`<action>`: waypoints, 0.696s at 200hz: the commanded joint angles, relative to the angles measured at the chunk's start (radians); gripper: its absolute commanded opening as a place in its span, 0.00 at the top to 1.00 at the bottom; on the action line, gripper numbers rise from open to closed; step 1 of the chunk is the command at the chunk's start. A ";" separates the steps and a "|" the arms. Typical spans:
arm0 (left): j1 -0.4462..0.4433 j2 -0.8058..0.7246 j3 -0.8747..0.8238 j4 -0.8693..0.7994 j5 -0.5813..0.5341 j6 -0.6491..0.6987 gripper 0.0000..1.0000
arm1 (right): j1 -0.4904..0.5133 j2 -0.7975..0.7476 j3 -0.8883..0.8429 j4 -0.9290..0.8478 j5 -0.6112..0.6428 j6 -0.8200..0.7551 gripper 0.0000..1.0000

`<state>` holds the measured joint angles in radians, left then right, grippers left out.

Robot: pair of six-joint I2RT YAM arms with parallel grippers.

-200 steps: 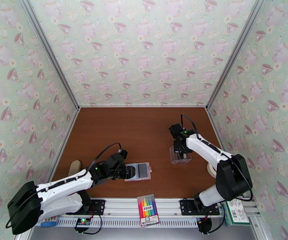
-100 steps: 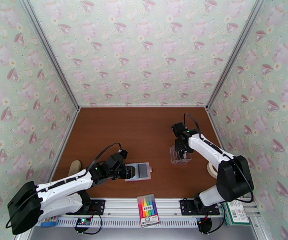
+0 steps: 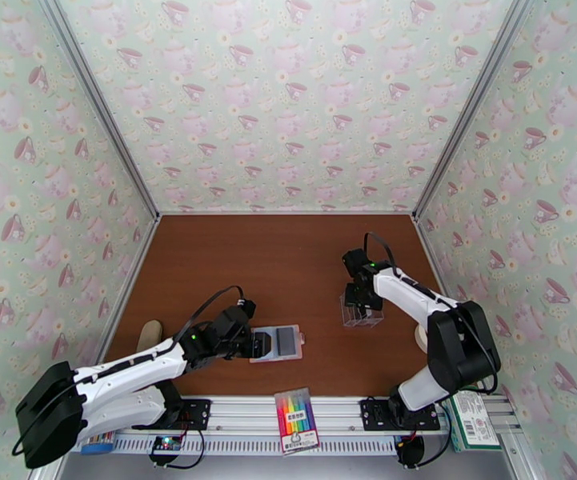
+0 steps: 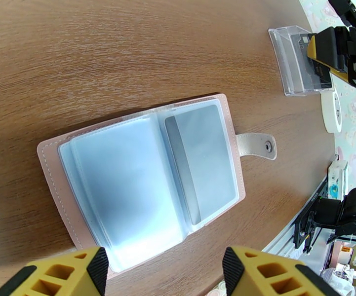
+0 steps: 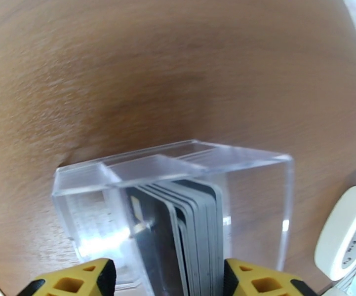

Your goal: Put the credit cards into the card holder

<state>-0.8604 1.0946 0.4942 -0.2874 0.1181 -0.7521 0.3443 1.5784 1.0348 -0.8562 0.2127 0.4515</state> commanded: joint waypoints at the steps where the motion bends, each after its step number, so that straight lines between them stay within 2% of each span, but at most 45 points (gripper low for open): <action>1: 0.006 0.013 0.003 0.010 0.014 0.003 0.32 | 0.002 0.010 -0.002 0.040 -0.092 0.025 0.40; 36: 0.006 0.025 0.003 0.020 0.018 -0.001 0.33 | 0.044 0.043 0.034 0.043 -0.105 0.044 0.44; 93: 0.006 0.009 -0.011 0.019 0.013 -0.006 0.33 | 0.167 0.128 0.142 0.043 -0.084 0.097 0.46; 139: 0.006 -0.012 -0.019 0.010 0.005 -0.007 0.33 | 0.197 0.122 0.182 0.026 -0.048 0.110 0.45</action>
<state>-0.8604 1.1042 0.4942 -0.2802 0.1181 -0.7521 0.5354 1.7092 1.1801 -0.8246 0.1440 0.5358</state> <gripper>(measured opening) 0.675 0.543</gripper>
